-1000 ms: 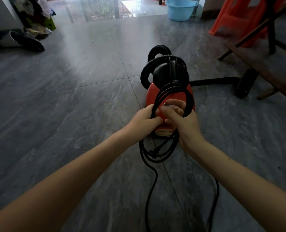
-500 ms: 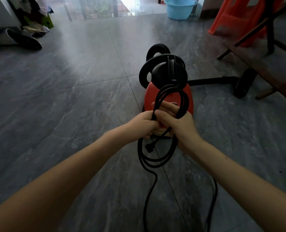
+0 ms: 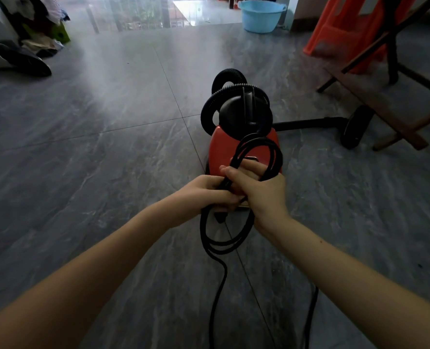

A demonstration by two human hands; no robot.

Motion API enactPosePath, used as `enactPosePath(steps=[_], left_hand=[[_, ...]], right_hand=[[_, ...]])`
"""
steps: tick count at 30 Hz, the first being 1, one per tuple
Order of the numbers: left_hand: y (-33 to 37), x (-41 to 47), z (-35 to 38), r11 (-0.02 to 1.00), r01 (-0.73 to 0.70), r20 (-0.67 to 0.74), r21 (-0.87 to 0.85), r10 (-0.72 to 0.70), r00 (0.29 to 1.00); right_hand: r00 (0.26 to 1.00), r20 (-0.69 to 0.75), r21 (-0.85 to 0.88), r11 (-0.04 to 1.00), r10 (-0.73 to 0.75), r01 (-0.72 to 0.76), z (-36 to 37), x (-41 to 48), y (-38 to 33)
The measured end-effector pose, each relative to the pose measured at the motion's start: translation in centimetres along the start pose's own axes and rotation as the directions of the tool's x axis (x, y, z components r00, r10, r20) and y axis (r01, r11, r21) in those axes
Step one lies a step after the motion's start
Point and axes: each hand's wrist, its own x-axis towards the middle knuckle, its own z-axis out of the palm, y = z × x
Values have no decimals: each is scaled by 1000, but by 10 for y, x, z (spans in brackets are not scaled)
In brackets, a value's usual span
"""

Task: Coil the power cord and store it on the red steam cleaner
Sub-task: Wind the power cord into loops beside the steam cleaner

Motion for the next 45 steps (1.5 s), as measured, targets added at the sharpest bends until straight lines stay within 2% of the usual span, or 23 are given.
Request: enactPosePath(steps=[2, 6, 8, 16, 22, 26, 28, 30, 32, 35, 37, 39, 42, 45], left_hand=[[-10, -3, -8, 998, 39, -6, -45, -39, 999], [-12, -10, -8, 989, 23, 89, 145, -36, 995], [-9, -7, 0, 983, 16, 136, 183, -41, 990], [-9, -4, 12, 983, -47, 40, 175, 41, 998], [-7, -5, 9, 987, -71, 69, 143, 62, 996], [-5, -5, 8, 996, -81, 81, 35, 78, 994], [-12, -6, 7, 987, -6, 128, -162, 27, 991], [-28, -8, 6, 923, 79, 231, -376, 11, 973], [-43, -11, 7, 929, 118, 290, -350, -12, 957], [-61, -19, 8, 974, 161, 330, -156, -103, 938], [-68, -21, 6, 958, 216, 350, -187, -141, 926], [-68, -22, 2, 952, 239, 284, -193, -179, 942], [-63, -20, 1, 986, 139, 60, -88, -134, 989], [-55, -15, 6, 976, 34, -244, -215, -87, 966]], right_hand=[[999, -28, 83, 996, 17, -15, -4, 5, -3], [998, -39, 220, 975, 48, -38, -8, 8, -10], [997, -44, 256, 966, 60, -47, -8, 7, -11], [998, -40, 260, 965, 43, -31, -12, 8, -10], [997, -63, 240, 970, 42, -26, -12, 11, -6], [998, -60, 256, 967, 23, -6, -9, 14, -10], [997, -74, 311, 950, 29, -4, -9, 18, -13], [995, -95, 352, 936, 37, -1, -13, 22, -15], [993, -108, 369, 929, 46, -3, -18, 23, -15], [987, -142, 394, 919, 72, -11, -24, 25, -14], [982, -165, 438, 899, 87, -6, -28, 29, -16], [978, -189, 471, 882, 86, 13, -31, 33, -19], [963, -258, 498, 865, 82, 60, -35, 39, -20], [947, -306, 517, 853, 100, 77, -38, 43, -20]])
